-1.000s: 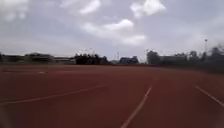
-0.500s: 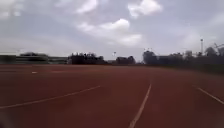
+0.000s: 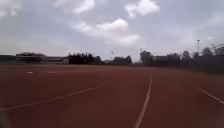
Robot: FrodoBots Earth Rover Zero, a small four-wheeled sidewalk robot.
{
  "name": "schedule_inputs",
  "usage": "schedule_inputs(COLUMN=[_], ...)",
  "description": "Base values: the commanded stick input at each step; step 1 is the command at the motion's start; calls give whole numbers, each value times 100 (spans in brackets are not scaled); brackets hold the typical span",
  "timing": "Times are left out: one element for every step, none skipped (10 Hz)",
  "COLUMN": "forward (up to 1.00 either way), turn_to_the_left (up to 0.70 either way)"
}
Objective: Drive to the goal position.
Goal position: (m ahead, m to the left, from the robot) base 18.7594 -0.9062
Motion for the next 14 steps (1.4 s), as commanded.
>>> schedule_inputs(forward=[45, 45, 45, 45, 45, 45, 45, 45, 45, 45, 45, 45, 45, 45], turn_to_the_left=[-27, -27, -27, -27, -27, -27, -27, -27, -27, -27, -27, -27, -27, -27])
